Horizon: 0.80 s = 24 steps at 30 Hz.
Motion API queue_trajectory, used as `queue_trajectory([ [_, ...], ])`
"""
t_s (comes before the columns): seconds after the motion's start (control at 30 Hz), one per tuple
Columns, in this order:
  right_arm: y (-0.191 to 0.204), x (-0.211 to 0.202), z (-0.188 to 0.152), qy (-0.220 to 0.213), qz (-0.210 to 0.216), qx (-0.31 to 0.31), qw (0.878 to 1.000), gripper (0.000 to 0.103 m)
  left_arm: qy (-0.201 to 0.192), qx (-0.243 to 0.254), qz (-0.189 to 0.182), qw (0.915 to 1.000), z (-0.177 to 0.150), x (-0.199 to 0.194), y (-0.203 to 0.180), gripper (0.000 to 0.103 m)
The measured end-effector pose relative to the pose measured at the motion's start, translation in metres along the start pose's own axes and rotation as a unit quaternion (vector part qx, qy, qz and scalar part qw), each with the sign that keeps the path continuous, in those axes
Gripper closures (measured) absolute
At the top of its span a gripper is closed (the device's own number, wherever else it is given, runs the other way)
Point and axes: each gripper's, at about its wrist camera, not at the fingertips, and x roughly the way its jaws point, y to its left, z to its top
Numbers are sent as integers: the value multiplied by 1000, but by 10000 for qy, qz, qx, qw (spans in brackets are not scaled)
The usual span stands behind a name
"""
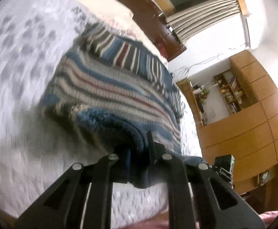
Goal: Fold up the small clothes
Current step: 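Lay the hem over the sweater body with both tools, folding it in half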
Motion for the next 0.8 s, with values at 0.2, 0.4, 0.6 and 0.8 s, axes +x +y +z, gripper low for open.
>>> queue_trajectory([
  [0.2,-23,25,53,44,-131,218,9997,90,30,113,93,9999,46,36,7,91],
  [0.4,-73,65,83,394,-338,881,9948,87,328,-191,436,9983,71,82,46,86],
  [0.6,-93,52,89,306,84,1308,9909,68,633,-546,35,9965,82,77,63,76],
  [0.8,-92,0,98,-85,-478,909,9947,48,258,-592,222,9977,96,30,73,58],
])
